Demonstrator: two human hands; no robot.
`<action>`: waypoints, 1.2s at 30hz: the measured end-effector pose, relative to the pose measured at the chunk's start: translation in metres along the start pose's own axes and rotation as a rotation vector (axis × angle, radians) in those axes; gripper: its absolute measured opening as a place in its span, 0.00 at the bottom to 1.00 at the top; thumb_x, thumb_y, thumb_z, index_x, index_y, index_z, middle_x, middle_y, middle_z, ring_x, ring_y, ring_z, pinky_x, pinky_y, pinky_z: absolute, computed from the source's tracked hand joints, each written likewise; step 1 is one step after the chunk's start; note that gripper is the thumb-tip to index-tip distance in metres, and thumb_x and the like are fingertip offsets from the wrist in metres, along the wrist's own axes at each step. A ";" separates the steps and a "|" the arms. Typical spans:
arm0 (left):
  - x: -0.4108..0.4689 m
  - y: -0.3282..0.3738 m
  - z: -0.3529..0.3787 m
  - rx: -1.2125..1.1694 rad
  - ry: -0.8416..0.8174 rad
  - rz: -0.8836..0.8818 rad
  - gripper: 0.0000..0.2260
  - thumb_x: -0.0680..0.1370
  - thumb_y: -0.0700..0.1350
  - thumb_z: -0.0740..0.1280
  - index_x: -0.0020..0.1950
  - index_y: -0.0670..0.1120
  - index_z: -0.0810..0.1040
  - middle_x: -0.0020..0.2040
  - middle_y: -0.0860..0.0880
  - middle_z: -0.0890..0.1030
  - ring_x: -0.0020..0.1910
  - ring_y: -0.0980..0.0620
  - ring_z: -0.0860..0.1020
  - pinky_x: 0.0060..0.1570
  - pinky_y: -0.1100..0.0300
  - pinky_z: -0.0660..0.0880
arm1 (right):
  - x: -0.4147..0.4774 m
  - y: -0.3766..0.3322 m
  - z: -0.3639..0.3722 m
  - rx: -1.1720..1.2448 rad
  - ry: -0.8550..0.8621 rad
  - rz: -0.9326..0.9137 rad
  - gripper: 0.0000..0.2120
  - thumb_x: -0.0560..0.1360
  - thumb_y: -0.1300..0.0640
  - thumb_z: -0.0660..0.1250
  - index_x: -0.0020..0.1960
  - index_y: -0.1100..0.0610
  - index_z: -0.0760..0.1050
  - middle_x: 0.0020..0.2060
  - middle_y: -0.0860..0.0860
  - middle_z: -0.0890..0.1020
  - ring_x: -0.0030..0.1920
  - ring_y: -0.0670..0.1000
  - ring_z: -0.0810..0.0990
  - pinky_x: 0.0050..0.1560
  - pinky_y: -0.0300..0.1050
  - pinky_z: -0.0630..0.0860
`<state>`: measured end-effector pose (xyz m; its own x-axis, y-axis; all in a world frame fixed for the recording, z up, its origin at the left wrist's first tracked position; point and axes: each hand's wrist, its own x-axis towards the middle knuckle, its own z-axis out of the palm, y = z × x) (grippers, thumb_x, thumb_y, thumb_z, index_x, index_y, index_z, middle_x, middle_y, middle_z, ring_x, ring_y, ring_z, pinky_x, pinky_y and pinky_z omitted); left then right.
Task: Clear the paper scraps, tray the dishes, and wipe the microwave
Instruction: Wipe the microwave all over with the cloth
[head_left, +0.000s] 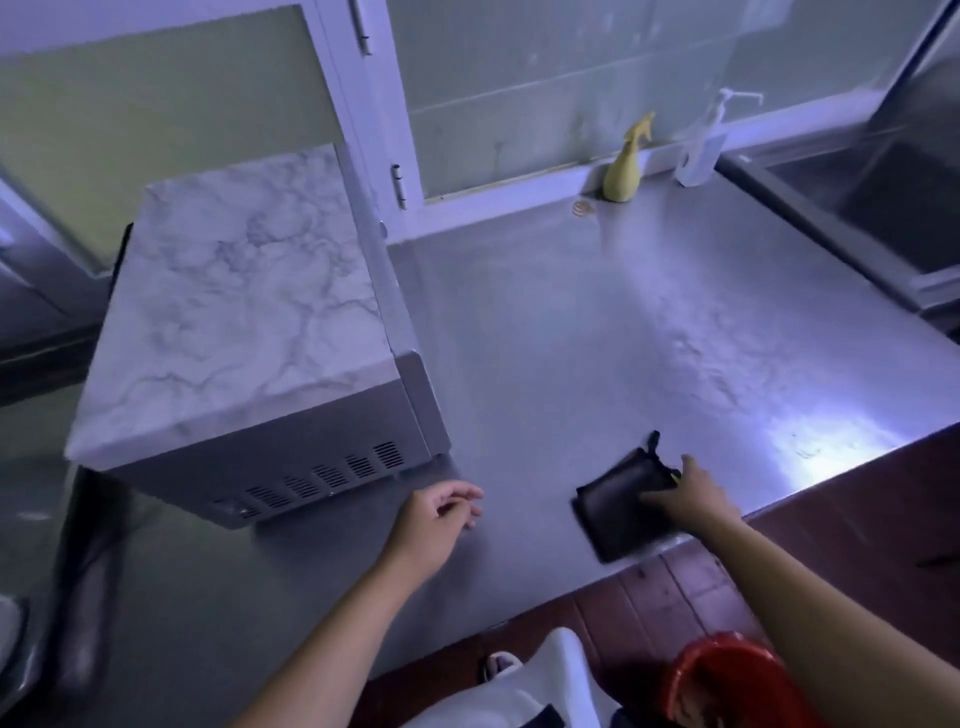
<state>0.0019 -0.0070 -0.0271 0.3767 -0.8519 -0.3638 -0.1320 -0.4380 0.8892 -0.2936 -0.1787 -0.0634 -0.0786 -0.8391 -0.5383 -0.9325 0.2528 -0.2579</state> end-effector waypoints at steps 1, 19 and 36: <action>0.000 0.000 0.005 -0.022 -0.010 -0.030 0.15 0.78 0.31 0.61 0.46 0.48 0.83 0.37 0.50 0.84 0.34 0.54 0.79 0.36 0.65 0.75 | 0.006 0.005 -0.001 0.032 -0.031 0.009 0.38 0.68 0.42 0.75 0.71 0.54 0.64 0.65 0.56 0.73 0.66 0.61 0.71 0.60 0.56 0.73; -0.023 0.046 -0.028 0.286 -0.234 0.167 0.28 0.69 0.50 0.78 0.66 0.62 0.72 0.67 0.57 0.75 0.65 0.63 0.72 0.65 0.63 0.67 | -0.106 -0.079 -0.025 0.394 -0.217 -0.492 0.13 0.66 0.61 0.79 0.46 0.53 0.78 0.37 0.52 0.83 0.38 0.53 0.81 0.39 0.50 0.79; -0.071 0.030 -0.167 -0.236 -0.341 -0.062 0.12 0.74 0.31 0.72 0.55 0.41 0.82 0.51 0.43 0.86 0.51 0.47 0.84 0.55 0.54 0.80 | -0.274 -0.174 0.062 0.611 -0.198 -0.571 0.36 0.69 0.53 0.79 0.73 0.43 0.68 0.72 0.45 0.69 0.72 0.44 0.67 0.64 0.37 0.68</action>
<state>0.1249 0.0882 0.0716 0.0466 -0.8895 -0.4545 0.1106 -0.4476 0.8874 -0.0885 0.0369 0.0794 0.4607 -0.8317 -0.3100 -0.4525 0.0803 -0.8881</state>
